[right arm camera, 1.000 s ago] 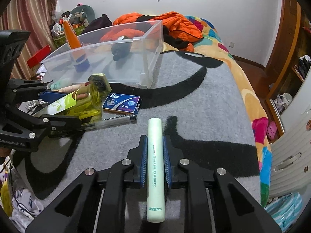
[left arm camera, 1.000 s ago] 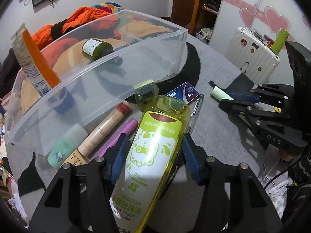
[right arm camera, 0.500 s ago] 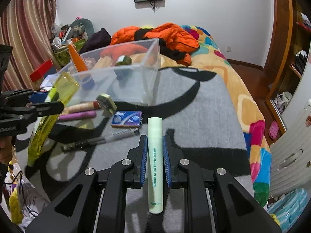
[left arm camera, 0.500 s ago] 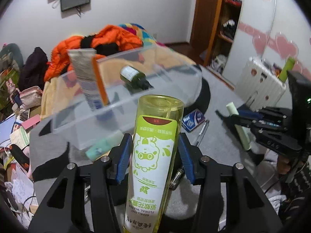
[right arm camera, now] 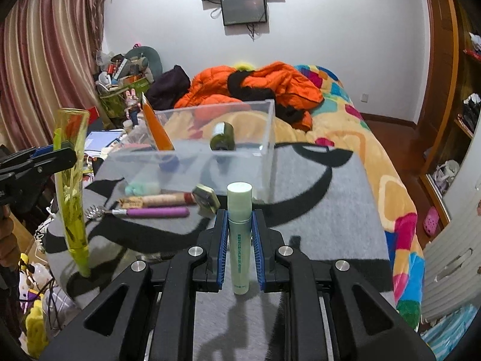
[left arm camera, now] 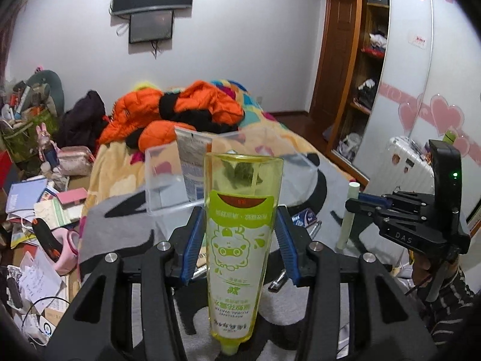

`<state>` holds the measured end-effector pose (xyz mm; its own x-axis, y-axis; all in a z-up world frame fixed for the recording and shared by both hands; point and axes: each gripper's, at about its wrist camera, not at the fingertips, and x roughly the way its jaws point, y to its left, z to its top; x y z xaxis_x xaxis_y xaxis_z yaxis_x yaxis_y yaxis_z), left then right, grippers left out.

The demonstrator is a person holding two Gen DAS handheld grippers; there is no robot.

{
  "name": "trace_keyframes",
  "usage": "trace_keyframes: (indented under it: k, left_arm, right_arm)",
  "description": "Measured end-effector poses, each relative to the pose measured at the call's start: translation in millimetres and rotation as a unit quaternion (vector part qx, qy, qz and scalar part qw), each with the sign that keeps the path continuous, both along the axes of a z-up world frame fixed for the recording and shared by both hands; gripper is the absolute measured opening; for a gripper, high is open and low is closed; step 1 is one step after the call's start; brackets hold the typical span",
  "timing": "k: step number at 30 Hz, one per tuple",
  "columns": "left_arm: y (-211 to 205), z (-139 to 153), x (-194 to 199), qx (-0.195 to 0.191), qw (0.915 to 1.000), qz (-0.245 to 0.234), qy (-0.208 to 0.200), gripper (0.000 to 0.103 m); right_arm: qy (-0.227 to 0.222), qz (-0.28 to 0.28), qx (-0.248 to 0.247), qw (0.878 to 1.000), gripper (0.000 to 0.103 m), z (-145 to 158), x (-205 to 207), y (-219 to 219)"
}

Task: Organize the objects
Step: 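Lift the yellow bottle with the left tool while the right lifts the white slim tube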

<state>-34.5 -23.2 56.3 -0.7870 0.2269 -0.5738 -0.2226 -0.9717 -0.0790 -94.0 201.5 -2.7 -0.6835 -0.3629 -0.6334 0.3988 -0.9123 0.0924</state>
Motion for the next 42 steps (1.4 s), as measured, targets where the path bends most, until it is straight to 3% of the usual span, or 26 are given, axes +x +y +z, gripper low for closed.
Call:
trace_keyframes:
  k: [16,42]
  left_arm:
    - [-2.3,34.8,12.5,0.027,0.9976,0.015,0.061,0.046]
    - [18.9,85.8,-73.6,0.055,0.9937,0.010,0.098,0.046]
  right_arm:
    - [0.037,0.002,-0.015,0.999,0.014,28.9,-3.7,-1.4]
    - [0.078,0.015,-0.031,0.996,0.014,61.9,-59.5,-16.9]
